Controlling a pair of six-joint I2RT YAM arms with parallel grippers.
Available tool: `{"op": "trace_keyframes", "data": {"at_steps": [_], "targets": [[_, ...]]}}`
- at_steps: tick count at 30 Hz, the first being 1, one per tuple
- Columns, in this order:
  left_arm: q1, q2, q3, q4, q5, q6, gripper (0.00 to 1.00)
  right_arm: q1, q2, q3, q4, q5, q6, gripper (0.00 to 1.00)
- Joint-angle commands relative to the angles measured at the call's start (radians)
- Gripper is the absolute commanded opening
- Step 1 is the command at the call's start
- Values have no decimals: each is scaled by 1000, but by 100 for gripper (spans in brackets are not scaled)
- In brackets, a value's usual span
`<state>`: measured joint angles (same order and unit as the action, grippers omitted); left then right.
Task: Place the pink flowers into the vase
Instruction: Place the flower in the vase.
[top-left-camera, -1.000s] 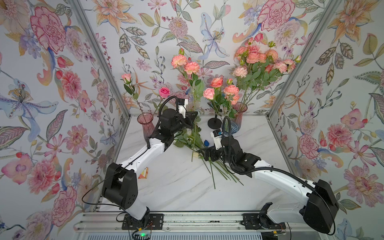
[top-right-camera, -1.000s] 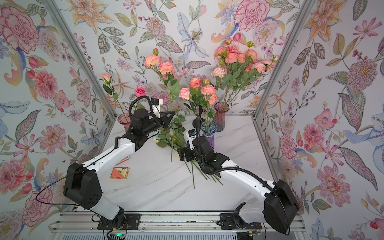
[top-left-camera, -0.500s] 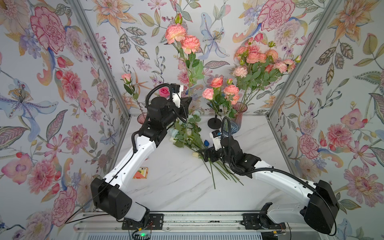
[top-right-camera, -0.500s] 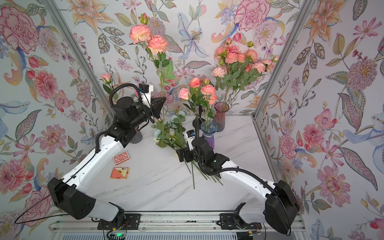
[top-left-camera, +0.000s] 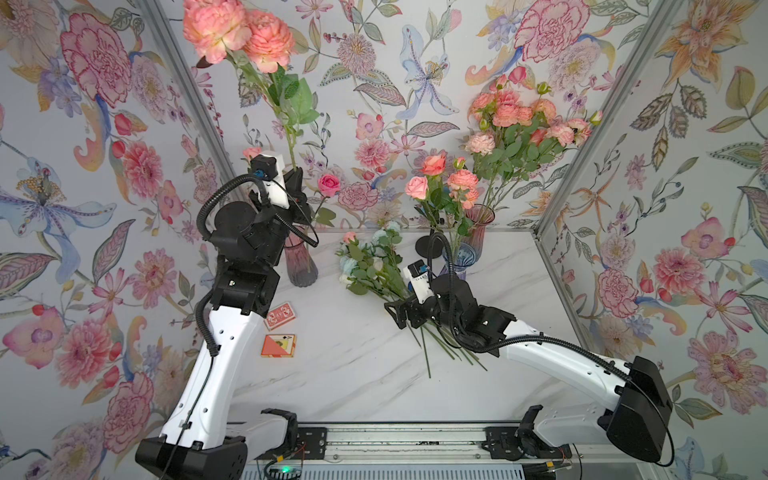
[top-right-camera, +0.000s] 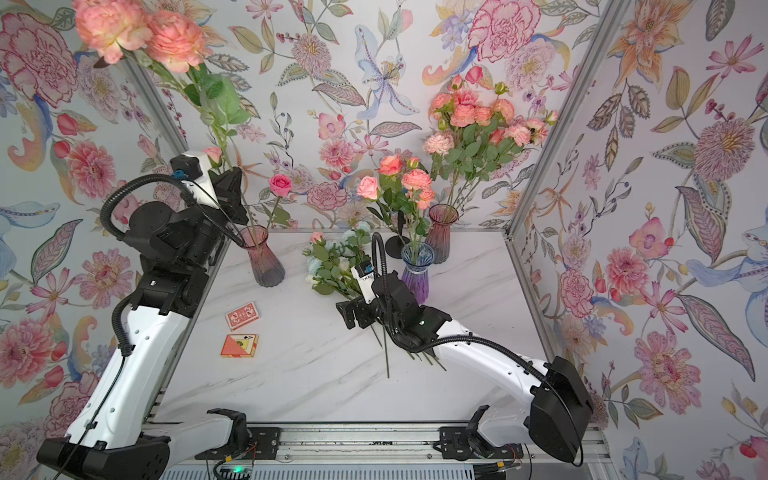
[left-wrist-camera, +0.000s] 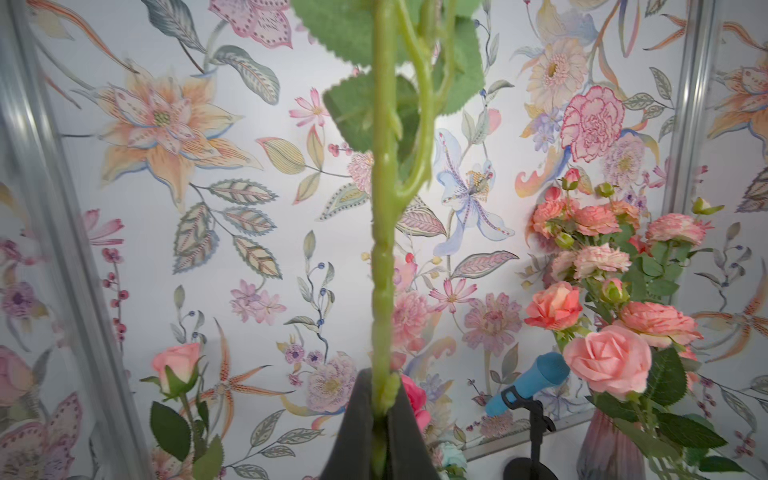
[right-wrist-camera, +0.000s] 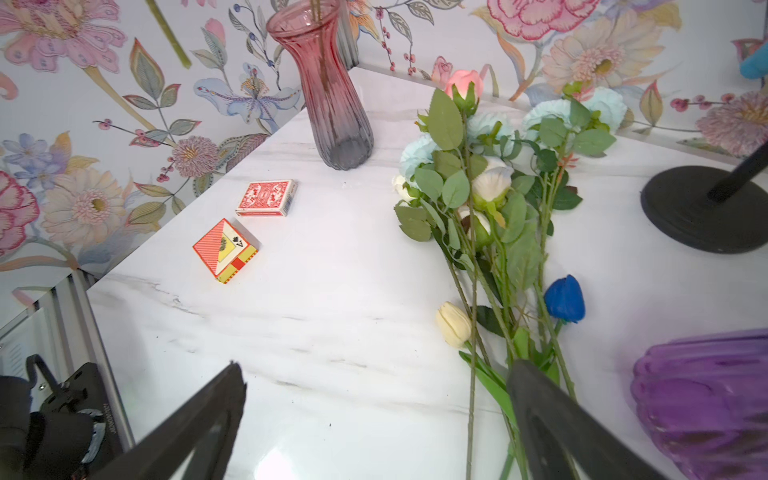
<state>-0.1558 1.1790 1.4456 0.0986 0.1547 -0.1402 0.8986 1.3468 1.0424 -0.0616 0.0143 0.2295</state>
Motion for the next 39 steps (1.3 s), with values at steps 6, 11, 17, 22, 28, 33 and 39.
{"op": "trace_keyframes", "data": {"at_steps": [6, 11, 17, 22, 28, 33, 39], "targets": [[134, -16, -123, 212, -33, -17, 0, 46, 25, 56, 43, -63, -67, 99], [172, 1, -182, 327, -33, -33, 0, 88, 20, 89, 65, -105, -122, 99], [202, 30, -237, 482, -67, -55, 0, 116, 32, 107, 118, -172, -146, 99], [214, 80, -218, 551, -73, -81, 0, 120, 86, 136, 117, -173, -171, 99], [218, 143, -204, 642, -110, -100, 0, 115, 150, 172, 112, -191, -194, 100], [220, 205, -175, 694, -119, -117, 0, 96, 181, 192, 111, -223, -194, 99], [220, 290, -169, 759, -108, -130, 0, 64, 196, 192, 128, -247, -181, 99]]}}
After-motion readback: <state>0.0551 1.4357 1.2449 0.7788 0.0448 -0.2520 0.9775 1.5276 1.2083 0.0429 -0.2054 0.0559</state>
